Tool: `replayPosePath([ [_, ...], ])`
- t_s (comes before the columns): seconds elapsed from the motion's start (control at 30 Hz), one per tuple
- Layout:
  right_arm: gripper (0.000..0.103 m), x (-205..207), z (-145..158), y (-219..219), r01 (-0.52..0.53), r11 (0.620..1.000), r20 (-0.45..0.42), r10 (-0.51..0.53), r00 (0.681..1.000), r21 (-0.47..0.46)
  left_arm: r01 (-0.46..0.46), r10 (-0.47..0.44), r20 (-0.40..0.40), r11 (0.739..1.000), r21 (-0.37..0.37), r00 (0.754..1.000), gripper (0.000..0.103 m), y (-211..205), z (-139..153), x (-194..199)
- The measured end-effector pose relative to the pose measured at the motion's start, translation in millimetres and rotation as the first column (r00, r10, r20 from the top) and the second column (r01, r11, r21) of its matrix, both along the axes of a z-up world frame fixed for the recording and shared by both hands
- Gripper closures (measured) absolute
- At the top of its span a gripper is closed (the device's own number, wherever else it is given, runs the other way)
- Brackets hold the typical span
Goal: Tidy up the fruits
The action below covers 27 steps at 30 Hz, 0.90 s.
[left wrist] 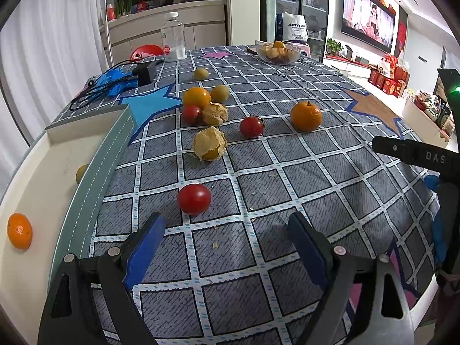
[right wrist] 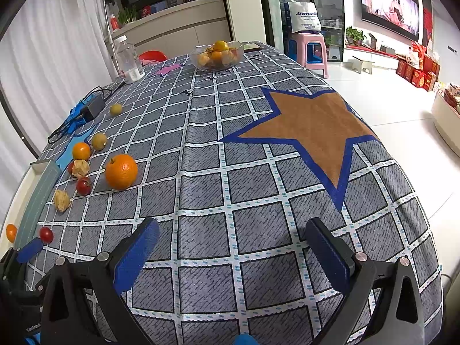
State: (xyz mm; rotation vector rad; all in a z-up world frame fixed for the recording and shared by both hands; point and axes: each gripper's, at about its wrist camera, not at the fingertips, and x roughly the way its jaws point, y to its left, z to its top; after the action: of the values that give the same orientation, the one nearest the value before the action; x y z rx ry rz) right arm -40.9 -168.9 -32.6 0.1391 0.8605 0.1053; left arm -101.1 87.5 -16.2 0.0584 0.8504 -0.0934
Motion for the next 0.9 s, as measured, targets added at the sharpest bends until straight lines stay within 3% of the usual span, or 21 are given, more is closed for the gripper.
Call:
replayPosePath([
  [0.4, 0.001, 1, 1, 1, 0.009, 1.000, 0.000, -0.009, 1.000, -0.003, -0.029, 0.032, 0.059, 0.998, -0.047, 0.998, 0.013, 32, 28, -17],
  [0.53, 0.001, 0, 1, 0, 0.011, 1.000, 0.002, -0.011, 1.000, 0.004, -0.055, 0.056, 0.008, 0.995, -0.081, 0.998, 0.013, 43, 24, -8],
  [0.73, 0.001, 0, 1, 0, 0.010, 1.000, 0.002, -0.010, 1.000, 0.004, -0.022, 0.022, -0.015, 1.000, 0.014, 1.000, 0.015, 14, 17, 8],
  [0.8, 0.001, 0, 0, 0, 0.010, 1.000, 0.002, -0.010, 1.000, 0.003, -0.016, 0.018, -0.044, 0.999, 0.033, 0.999, 0.021, 8, 11, 15],
  [0.9, 0.001, 1, 0, 0, 0.010, 1.000, 0.002, -0.010, 1.000, 0.003, -0.034, 0.033, -0.093, 0.999, -0.013, 0.995, 0.024, 14, 3, 26],
])
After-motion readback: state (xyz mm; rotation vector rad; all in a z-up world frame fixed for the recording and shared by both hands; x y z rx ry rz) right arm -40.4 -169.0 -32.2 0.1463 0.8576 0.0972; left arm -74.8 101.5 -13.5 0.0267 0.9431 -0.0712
